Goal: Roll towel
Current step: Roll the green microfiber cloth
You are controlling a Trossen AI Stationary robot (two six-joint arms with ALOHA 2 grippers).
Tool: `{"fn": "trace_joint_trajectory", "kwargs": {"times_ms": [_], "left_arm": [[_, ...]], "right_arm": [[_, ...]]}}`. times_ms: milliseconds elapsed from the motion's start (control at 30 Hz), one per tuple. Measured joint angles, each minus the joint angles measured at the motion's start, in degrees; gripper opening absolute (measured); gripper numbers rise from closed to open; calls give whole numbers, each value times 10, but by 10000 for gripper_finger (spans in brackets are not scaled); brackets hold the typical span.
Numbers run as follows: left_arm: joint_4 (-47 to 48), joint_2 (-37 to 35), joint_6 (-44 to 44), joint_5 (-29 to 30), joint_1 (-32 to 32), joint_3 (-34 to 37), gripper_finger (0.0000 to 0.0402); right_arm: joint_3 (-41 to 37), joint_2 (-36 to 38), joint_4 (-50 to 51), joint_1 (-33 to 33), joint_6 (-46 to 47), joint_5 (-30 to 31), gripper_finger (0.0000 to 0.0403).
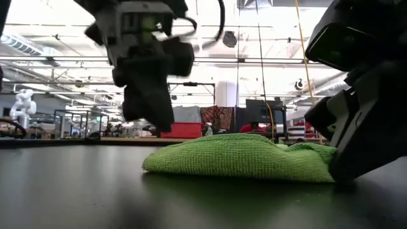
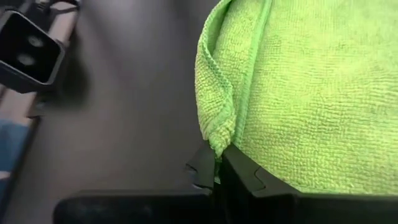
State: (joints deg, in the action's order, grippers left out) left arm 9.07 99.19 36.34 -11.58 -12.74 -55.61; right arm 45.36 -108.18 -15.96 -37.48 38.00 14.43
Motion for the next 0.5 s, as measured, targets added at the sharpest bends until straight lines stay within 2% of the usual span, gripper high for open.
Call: {"fn": "trace_joint_trajectory", "kwargs": {"times_ms": [100,200,267,400,500], "left_arm": [[-2,-29,-105,70,-37,0,93],[-43,-31,-226,99,-90,-1,94],[-76,-18,-275,125,-124,-2,94],[-75,16,-297,182,-165,-2,94],[-96,38,-308,197,-180,-1,94]], "right_arm": [[0,0,-8,0,18,-30,2],[0,0,-13,3,31,-50,1],[-1,0,-17,5,34,-68,1],[-1,-1,-23,14,54,-94,1],[-1,-1,-25,23,66,-102,0]]}}
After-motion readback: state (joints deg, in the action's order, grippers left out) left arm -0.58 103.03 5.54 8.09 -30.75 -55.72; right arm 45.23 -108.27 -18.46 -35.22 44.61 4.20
